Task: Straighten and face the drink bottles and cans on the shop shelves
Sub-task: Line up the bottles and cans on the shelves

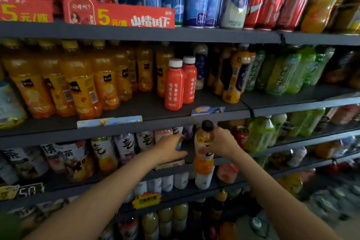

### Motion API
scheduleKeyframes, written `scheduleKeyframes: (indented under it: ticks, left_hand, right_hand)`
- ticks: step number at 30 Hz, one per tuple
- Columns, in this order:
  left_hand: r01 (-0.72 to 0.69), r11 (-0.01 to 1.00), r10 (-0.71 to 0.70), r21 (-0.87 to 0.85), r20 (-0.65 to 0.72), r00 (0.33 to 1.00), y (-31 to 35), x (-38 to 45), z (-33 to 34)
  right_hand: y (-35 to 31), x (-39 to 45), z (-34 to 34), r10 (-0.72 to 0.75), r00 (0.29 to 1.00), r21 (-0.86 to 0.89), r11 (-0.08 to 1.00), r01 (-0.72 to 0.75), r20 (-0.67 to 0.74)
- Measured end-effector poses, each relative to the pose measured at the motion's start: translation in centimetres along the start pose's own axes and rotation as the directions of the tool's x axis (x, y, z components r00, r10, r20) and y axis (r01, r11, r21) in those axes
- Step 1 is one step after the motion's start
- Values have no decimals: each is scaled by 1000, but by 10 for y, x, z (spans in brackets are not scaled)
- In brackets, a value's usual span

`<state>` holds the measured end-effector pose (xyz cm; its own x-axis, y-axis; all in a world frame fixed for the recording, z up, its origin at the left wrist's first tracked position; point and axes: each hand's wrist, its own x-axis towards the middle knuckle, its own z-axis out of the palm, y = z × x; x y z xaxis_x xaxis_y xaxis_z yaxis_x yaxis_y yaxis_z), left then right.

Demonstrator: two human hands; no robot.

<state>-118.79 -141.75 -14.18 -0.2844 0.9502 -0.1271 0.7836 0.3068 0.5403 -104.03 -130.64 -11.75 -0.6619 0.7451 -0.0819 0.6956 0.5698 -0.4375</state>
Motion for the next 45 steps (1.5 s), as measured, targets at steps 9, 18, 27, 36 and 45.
scheduleKeyframes:
  ticks: [9,18,27,36,45]
  left_hand:
    - [214,965,-209,151,-51,977,-18,47,52]
    - [300,936,-283,183,-114,952,-28,59,62]
    - [292,945,-271,148,-151,951,-21,54,67]
    - [27,997,14,76,-484,875,18,32,36]
    - [-160,972,-82,-174,-884,460,59,44,-41]
  right_hand:
    - [63,65,62,49,995,274,961,-24,-83]
    - [28,107,84,-59,998,300,952,57,-1]
    - [40,106,103,-92,996,343,936,80,18]
    - [46,82,74,-112,977,310,949,51,181]
    - [-12,78,-50,-295,893,546,711,443,-340]
